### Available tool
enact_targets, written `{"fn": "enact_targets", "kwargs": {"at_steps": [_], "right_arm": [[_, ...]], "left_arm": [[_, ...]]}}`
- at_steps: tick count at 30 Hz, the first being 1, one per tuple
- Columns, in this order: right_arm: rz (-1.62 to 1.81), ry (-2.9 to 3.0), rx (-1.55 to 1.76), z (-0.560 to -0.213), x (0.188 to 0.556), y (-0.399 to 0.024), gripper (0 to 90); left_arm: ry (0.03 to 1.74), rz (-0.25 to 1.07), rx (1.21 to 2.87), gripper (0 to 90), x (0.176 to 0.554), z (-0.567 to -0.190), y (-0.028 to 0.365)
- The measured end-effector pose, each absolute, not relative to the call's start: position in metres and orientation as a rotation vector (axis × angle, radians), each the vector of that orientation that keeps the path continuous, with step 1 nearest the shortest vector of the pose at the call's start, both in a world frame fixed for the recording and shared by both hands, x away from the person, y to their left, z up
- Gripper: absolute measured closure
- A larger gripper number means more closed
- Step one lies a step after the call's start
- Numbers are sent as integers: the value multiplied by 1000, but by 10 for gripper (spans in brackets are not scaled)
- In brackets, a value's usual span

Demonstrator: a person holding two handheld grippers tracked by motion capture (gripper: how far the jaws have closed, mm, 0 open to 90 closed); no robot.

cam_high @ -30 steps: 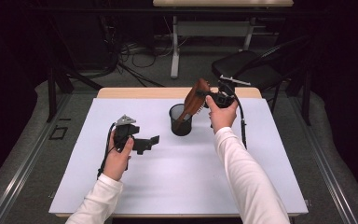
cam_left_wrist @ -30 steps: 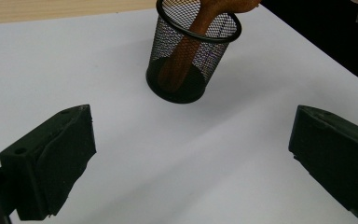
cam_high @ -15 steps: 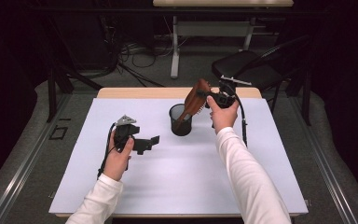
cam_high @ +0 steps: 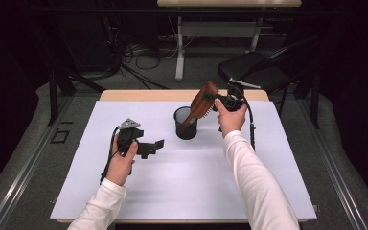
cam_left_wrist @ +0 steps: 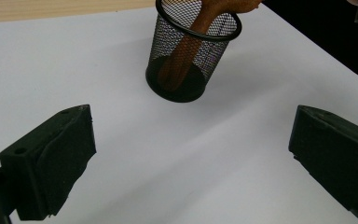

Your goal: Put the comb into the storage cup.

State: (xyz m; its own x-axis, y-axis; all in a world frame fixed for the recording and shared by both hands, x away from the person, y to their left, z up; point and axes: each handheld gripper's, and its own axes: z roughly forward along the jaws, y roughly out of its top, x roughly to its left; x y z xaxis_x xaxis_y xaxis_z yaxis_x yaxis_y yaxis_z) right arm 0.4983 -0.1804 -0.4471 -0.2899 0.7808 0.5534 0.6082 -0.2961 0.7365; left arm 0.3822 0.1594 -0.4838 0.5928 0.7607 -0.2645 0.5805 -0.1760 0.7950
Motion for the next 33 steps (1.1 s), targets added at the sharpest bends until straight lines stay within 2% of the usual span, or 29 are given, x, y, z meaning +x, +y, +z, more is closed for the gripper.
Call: {"fn": "enact_targets", "kwargs": {"at_steps": [33], "right_arm": [[1654,1729,1817,-449,499,-186,430]], "left_arm": [[1081,237,1867,5,382,-484,160]]}}
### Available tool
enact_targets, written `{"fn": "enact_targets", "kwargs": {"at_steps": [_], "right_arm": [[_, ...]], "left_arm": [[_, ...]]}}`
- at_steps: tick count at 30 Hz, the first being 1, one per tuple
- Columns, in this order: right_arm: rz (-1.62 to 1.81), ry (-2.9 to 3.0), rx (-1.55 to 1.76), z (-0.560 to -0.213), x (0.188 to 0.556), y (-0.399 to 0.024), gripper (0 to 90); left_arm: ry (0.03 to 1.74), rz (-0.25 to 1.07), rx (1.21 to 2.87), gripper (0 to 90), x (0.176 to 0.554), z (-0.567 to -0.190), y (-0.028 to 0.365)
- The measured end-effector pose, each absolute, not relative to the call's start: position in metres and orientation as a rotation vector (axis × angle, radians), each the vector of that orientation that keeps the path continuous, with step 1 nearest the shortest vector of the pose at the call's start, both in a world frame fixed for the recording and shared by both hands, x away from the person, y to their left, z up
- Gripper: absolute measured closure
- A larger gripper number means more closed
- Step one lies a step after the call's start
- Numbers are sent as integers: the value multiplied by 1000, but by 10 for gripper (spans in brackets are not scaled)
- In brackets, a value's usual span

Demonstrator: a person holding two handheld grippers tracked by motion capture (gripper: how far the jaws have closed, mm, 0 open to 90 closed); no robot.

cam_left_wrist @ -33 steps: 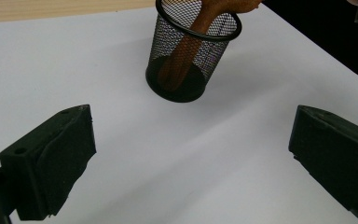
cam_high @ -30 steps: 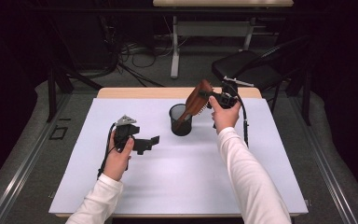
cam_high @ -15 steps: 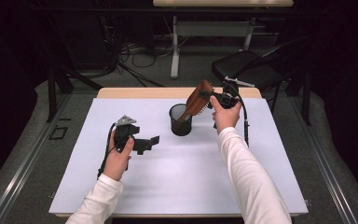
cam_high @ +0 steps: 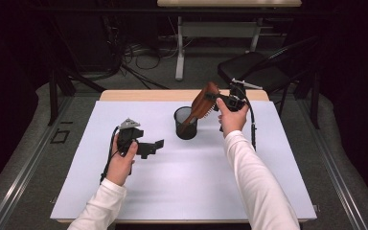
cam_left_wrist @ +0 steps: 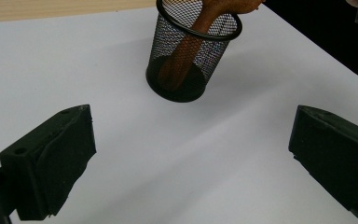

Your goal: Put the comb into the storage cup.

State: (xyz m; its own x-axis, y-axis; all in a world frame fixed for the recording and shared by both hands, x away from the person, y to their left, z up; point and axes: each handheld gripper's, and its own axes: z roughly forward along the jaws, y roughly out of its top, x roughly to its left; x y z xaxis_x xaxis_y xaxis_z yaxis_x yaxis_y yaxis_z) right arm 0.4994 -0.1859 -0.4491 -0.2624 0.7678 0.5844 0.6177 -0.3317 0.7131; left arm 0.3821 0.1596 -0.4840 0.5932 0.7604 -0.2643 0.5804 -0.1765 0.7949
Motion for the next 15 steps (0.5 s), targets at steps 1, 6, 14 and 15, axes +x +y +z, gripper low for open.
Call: {"fn": "enact_targets", "kwargs": {"at_steps": [1,6,14,15], "right_arm": [[1654,1727,1815,-449,499,-186,424],[1642,1716,1820,-448,499,-187,393],[1609,1723,1811,-449,500,-187,314],[1608,1724,1807,-449,500,-187,299]], "left_arm": [[1082,235,1868,5,382,-484,160],[1082,235,1868,5,382,-484,159],[1083,233,1870,5,383,-485,159],[1086,234,1870,5,383,-485,159]]}}
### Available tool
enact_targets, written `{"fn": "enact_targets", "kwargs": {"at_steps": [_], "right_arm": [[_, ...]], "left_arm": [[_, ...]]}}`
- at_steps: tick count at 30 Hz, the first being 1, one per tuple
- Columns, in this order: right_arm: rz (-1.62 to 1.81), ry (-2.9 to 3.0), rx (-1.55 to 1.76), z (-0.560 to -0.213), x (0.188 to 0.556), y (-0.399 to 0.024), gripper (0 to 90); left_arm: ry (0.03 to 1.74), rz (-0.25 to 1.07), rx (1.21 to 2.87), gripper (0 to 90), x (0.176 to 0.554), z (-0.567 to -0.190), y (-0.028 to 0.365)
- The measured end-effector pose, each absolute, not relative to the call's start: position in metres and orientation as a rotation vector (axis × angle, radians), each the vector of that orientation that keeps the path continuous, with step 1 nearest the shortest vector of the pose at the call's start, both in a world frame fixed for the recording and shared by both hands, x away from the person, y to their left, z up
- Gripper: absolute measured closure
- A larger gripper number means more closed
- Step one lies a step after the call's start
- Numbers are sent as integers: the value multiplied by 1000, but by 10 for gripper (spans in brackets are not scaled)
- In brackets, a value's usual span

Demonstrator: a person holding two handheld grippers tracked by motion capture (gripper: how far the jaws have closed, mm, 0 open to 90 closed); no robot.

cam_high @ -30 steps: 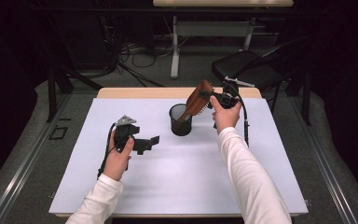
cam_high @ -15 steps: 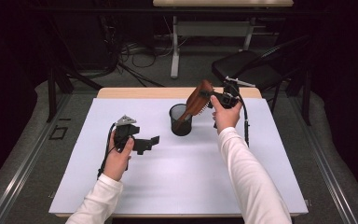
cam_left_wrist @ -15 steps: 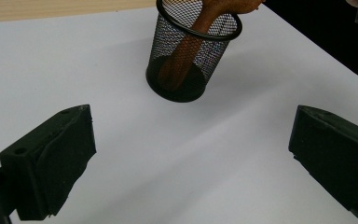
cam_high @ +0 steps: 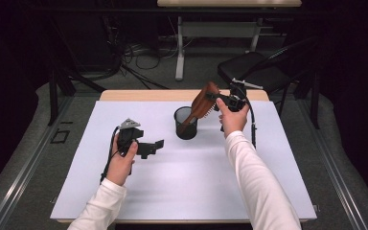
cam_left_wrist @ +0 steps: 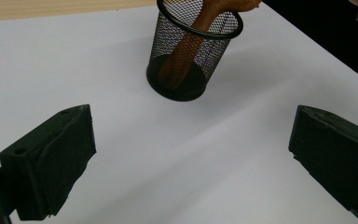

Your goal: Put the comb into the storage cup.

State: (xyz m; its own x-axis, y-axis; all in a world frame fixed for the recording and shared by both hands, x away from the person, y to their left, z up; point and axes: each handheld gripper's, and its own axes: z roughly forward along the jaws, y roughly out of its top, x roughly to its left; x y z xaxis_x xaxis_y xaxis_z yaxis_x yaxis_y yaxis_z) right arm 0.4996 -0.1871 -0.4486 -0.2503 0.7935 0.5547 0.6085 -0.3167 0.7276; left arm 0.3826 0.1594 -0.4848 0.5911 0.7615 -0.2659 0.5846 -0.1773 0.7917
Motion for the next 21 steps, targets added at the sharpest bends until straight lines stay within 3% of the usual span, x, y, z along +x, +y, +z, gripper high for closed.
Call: {"fn": "enact_targets", "kwargs": {"at_steps": [8,21], "right_arm": [[1571,1725,1797,-449,500,-186,195],[1572,1755,1772,-443,497,-185,146]], "left_arm": [[1088,229,1868,5,383,-486,160],[1103,224,1854,5,386,-486,164]]}}
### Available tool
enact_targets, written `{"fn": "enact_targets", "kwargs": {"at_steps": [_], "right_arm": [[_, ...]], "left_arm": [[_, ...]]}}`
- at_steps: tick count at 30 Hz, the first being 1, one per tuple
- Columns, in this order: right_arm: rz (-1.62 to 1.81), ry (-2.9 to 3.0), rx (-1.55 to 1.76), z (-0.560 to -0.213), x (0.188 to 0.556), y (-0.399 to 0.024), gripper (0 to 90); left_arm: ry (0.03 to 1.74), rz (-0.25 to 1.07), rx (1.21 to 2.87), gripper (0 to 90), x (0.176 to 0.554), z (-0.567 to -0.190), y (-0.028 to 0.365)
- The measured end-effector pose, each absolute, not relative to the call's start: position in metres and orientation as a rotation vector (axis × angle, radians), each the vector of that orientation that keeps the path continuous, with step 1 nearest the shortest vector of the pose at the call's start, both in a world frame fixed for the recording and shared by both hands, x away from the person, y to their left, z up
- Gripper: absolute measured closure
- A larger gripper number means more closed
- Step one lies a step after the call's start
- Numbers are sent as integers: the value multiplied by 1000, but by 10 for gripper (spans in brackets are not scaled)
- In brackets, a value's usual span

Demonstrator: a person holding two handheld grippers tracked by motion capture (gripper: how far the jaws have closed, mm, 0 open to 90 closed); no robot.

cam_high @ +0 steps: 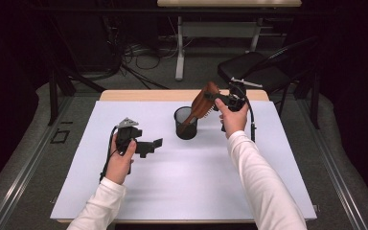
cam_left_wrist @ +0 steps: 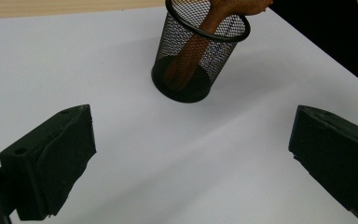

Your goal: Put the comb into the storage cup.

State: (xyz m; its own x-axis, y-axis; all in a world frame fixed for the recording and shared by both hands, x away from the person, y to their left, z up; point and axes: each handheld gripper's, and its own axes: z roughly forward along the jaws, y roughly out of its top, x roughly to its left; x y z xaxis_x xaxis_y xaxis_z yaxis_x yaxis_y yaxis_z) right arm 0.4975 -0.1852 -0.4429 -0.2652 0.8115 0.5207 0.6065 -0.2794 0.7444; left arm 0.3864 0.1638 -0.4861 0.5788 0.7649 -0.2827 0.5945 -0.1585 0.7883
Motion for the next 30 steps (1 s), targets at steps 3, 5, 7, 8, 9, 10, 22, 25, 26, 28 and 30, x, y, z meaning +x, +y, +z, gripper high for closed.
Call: {"fn": "enact_targets", "kwargs": {"at_steps": [3,5,7,8,9,10,22,25,26,28,30], "right_arm": [[1569,1755,1768,-441,496,-184,142],[1568,1755,1759,-439,496,-184,138],[1576,1749,1752,-438,495,-185,137],[1580,1748,1754,-437,494,-185,137],[1583,1746,1756,-436,494,-186,137],[1583,1747,1760,-436,493,-186,137],[1475,1850,1638,-425,480,-193,16],[1463,1857,1610,-422,474,-198,15],[1460,1864,1599,-421,471,-200,15],[1450,1878,1567,-420,466,-203,15],[1433,1887,1540,-420,460,-208,15]], "left_arm": [[1102,223,1854,5,387,-487,164],[1103,223,1855,5,387,-486,164],[1103,227,1851,5,387,-486,165],[1105,227,1847,5,387,-485,165],[1105,227,1844,5,386,-485,165],[1105,227,1846,5,386,-485,165],[1104,227,1854,5,388,-485,165],[1096,228,1847,5,387,-483,166],[1095,226,1842,5,387,-483,166],[1092,223,1839,5,387,-482,168],[1092,223,1842,5,387,-481,170]]}}
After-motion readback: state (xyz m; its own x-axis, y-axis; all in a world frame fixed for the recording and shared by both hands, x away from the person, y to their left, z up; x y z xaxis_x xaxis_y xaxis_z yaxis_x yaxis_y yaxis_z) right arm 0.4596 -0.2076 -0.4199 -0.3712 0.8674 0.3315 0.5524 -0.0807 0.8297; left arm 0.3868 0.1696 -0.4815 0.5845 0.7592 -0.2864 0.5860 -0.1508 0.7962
